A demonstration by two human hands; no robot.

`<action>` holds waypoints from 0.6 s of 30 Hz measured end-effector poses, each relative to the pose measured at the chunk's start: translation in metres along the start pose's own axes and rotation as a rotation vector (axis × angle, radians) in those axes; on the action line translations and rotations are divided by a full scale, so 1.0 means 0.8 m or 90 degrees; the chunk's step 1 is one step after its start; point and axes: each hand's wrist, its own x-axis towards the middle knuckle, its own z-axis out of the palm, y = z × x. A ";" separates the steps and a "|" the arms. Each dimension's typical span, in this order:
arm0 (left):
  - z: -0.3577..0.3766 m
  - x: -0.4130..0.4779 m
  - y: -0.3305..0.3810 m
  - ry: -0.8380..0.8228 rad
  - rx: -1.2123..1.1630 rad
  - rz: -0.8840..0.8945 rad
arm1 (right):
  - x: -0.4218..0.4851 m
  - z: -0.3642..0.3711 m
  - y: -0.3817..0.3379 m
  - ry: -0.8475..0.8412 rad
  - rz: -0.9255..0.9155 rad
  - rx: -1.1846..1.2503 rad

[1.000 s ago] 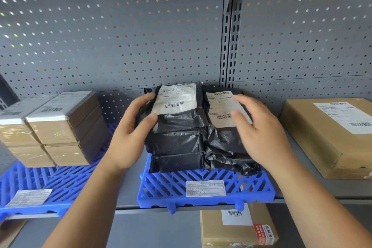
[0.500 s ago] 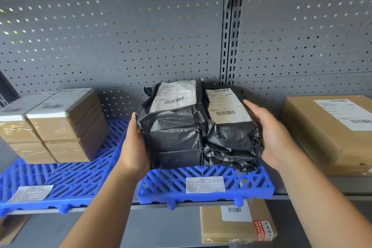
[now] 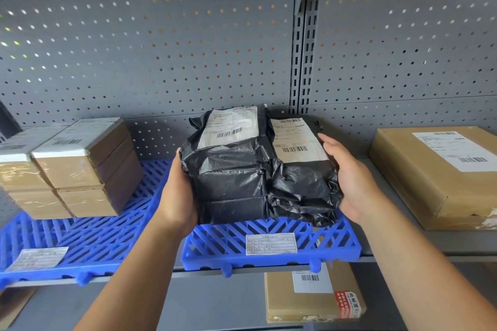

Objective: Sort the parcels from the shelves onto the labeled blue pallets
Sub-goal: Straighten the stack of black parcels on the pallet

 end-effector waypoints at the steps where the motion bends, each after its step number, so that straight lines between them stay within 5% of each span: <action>1: -0.001 0.000 0.000 -0.002 -0.002 0.001 | 0.000 0.001 0.000 -0.002 0.000 -0.001; 12: -0.020 0.015 -0.008 -0.012 0.006 0.054 | -0.010 0.009 -0.005 0.038 0.004 0.044; 18: -0.040 0.009 -0.016 0.019 0.037 0.058 | -0.025 0.015 -0.013 0.119 -0.103 -0.039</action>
